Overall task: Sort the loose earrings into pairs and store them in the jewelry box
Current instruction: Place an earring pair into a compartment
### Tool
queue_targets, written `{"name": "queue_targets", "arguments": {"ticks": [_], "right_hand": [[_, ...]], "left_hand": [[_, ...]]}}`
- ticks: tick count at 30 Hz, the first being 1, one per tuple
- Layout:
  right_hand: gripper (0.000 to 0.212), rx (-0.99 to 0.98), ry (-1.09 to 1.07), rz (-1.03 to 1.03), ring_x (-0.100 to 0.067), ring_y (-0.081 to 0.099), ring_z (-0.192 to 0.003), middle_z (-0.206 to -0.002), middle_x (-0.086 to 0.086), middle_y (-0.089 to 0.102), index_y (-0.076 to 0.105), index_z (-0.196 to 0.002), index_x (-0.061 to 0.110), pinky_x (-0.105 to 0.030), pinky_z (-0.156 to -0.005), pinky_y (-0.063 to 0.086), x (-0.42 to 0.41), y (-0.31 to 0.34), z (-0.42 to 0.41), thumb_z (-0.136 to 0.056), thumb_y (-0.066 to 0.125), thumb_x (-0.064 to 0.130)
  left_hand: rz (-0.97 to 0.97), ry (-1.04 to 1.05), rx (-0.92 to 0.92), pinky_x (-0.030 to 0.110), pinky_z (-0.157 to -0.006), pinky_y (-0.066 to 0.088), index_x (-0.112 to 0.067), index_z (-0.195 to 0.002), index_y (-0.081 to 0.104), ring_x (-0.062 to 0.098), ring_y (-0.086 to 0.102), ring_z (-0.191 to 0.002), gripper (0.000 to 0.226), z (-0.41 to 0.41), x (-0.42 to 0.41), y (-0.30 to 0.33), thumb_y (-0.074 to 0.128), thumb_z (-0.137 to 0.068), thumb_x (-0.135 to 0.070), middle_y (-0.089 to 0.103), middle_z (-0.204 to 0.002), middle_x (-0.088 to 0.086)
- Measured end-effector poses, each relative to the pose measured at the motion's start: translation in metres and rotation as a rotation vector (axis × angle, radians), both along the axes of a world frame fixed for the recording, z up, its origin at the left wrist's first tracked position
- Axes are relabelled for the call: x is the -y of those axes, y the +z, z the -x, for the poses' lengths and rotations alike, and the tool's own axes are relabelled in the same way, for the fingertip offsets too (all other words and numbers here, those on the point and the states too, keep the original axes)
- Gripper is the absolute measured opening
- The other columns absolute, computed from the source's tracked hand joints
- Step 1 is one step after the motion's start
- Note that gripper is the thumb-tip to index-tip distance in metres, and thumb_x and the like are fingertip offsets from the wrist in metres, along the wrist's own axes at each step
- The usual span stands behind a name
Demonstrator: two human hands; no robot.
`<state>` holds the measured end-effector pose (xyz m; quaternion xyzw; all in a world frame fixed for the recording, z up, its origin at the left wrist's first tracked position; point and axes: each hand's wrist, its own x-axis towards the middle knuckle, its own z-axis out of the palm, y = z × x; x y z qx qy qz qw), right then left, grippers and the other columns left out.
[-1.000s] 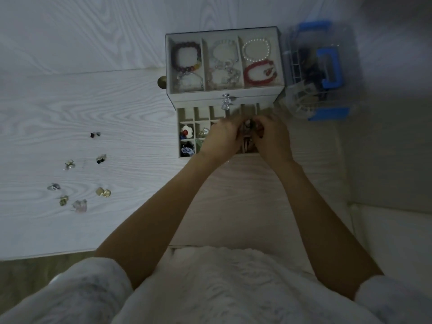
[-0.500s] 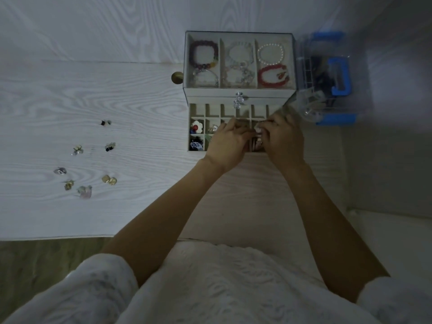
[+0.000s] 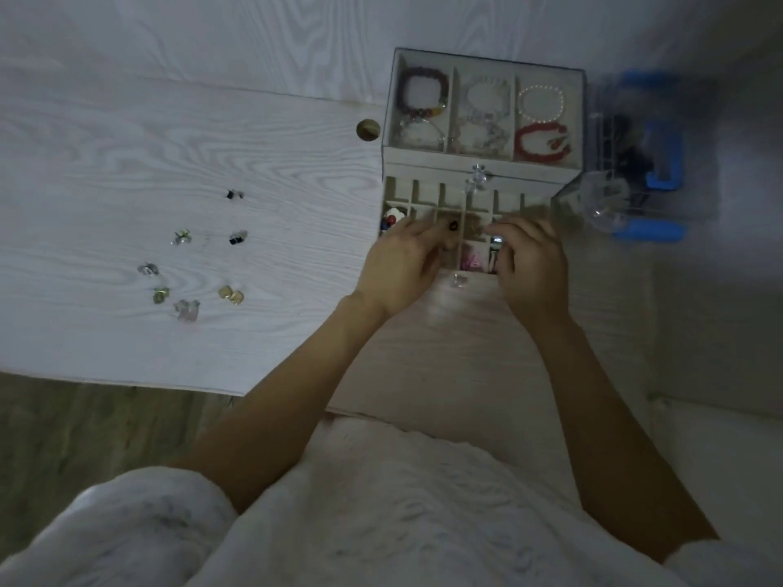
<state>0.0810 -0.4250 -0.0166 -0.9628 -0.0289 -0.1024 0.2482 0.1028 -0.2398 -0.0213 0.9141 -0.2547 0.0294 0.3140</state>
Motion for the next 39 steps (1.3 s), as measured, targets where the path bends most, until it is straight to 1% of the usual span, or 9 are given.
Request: {"name": "queue_targets", "arguments": {"ticks": [5, 8, 12, 16, 20, 23, 27, 34, 39], "right_hand": [[0.027, -0.045, 0.228, -0.058, -0.024, 0.06, -0.089, -0.09, -0.006, 0.067, 0.068, -0.095, 0.011, -0.033, -0.076, 0.048, -0.076, 0.001, 0.016, -0.086, 0.043, 0.007], [0.025, -0.145, 0.396, -0.086, -0.021, 0.061, -0.092, -0.101, -0.005, 0.066, 0.064, -0.11, 0.012, -0.03, -0.073, 0.049, -0.131, -0.002, 0.02, -0.09, 0.05, 0.005], [0.027, -0.334, 0.568, -0.077, -0.022, 0.06, -0.096, -0.11, -0.007, 0.061, 0.059, -0.117, 0.011, -0.031, -0.073, 0.049, -0.208, -0.018, 0.02, -0.09, 0.056, 0.012], [0.035, -0.382, 0.546, 0.092, -0.025, 0.053, -0.106, -0.117, -0.008, 0.054, 0.053, -0.119, 0.011, -0.035, -0.075, 0.049, -0.263, -0.031, 0.009, -0.087, 0.061, 0.024], [0.032, -0.344, 0.508, 0.218, -0.027, 0.051, -0.108, -0.116, -0.009, 0.053, 0.052, -0.118, 0.013, -0.032, -0.067, 0.039, -0.297, -0.032, 0.002, -0.088, 0.058, 0.021], [0.026, -0.368, 0.507, 0.189, -0.029, 0.055, -0.102, -0.109, -0.01, 0.058, 0.055, -0.115, 0.013, -0.032, -0.063, 0.036, -0.299, -0.032, 0.001, -0.09, 0.054, 0.015], [0.018, -0.381, 0.509, 0.151, -0.029, 0.057, -0.095, -0.104, -0.009, 0.061, 0.06, -0.107, 0.011, -0.033, -0.062, 0.038, -0.291, -0.027, 0.001, -0.091, 0.053, 0.017], [0.018, -0.378, 0.508, 0.218, -0.024, 0.052, -0.096, -0.104, -0.008, 0.057, 0.056, -0.101, 0.008, -0.032, -0.06, 0.038, -0.255, -0.025, 0.007, -0.09, 0.059, 0.023], [0.013, -0.359, 0.466, 0.192, -0.023, 0.056, -0.088, -0.098, -0.009, 0.06, 0.055, -0.1, 0.008, -0.031, -0.059, 0.04, -0.226, -0.023, 0.015, -0.091, 0.057, 0.017]], "left_hand": [[0.311, 0.357, -0.122, 0.021, -0.064, 0.043, -0.013, -0.092, 0.059, 0.007, 0.055, -0.077, 0.013, 0.049, -0.09, 0.014, 0.051, -0.084, -0.007, 0.063, -0.088, -0.004], [0.205, 0.544, -0.175, 0.023, -0.067, 0.044, -0.017, -0.101, 0.059, 0.009, 0.057, -0.083, 0.02, 0.072, -0.14, -0.001, 0.053, -0.083, -0.009, 0.065, -0.094, -0.007], [-0.053, 0.766, -0.229, 0.031, -0.079, 0.042, -0.015, -0.114, 0.059, 0.025, 0.056, -0.097, 0.032, 0.085, -0.199, -0.024, 0.058, -0.082, -0.008, 0.065, -0.108, 0.003], [-0.245, 0.699, -0.241, 0.042, -0.093, 0.038, -0.009, -0.122, 0.058, 0.039, 0.049, -0.105, 0.043, 0.074, -0.224, -0.033, 0.06, -0.079, -0.006, 0.06, -0.117, 0.017], [-0.244, 0.539, -0.267, 0.041, -0.077, 0.042, -0.01, -0.1, 0.069, 0.039, 0.056, -0.086, 0.027, 0.058, -0.233, -0.029, 0.063, -0.075, -0.005, 0.065, -0.095, 0.02], [-0.178, 0.567, -0.308, 0.038, -0.067, 0.046, -0.01, -0.086, 0.073, 0.036, 0.06, -0.076, 0.013, 0.052, -0.238, -0.029, 0.065, -0.075, -0.008, 0.065, -0.084, 0.019], [-0.18, 0.58, -0.375, 0.034, -0.065, 0.043, -0.004, -0.087, 0.07, 0.035, 0.06, -0.077, 0.012, 0.05, -0.239, -0.029, 0.063, -0.078, -0.008, 0.063, -0.087, 0.019], [-0.264, 0.497, -0.456, 0.04, -0.078, 0.04, 0.002, -0.096, 0.061, 0.038, 0.053, -0.093, 0.014, 0.045, -0.233, -0.028, 0.06, -0.085, -0.008, 0.056, -0.101, 0.024], [-0.254, 0.529, -0.462, 0.037, -0.071, 0.039, 0.002, -0.094, 0.058, 0.036, 0.055, -0.087, 0.012, 0.04, -0.219, -0.029, 0.056, -0.087, -0.007, 0.057, -0.096, 0.022]]}}
